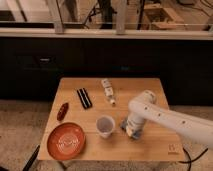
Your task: Wipe the white sponge on the table
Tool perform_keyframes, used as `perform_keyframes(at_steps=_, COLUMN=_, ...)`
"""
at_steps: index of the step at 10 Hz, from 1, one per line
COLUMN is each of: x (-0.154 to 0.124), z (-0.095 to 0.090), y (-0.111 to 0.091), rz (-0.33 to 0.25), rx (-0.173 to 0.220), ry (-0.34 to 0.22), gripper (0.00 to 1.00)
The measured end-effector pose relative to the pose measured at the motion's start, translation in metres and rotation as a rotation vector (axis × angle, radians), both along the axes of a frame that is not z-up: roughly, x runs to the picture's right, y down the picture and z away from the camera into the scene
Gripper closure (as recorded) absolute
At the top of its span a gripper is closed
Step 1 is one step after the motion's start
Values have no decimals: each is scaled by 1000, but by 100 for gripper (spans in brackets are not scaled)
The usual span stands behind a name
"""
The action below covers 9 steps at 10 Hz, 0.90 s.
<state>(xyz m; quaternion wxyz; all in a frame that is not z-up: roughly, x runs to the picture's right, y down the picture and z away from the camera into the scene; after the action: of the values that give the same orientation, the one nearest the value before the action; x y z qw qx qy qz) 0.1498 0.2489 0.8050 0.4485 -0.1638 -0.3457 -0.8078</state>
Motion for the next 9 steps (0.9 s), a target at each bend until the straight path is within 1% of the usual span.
perform_keyframes(at_steps=1, x=-8, z=8, y=-3, rz=-12, rx=-1, ry=-9, gripper=100)
perform_keyframes(at_steps=2, x=-9, z=15, y=-6, rz=-22, rx=-7, ry=-9, gripper=100)
perform_keyframes(at_steps=4, x=-12, z=31, y=-19, rz=-14, rx=7, ry=-11, gripper=100)
perform_keyframes(at_steps=5, x=-13, z=32, y=-19, rz=-21, rx=11, ry=-11, gripper=100)
perform_keyframes(at_steps=8, x=-12, z=32, y=-21, rz=-16, rx=11, ry=-9, gripper=100)
perform_keyframes(at_steps=9, x=-12, z=34, y=-28, rz=-12, rx=20, ry=-6, gripper=100)
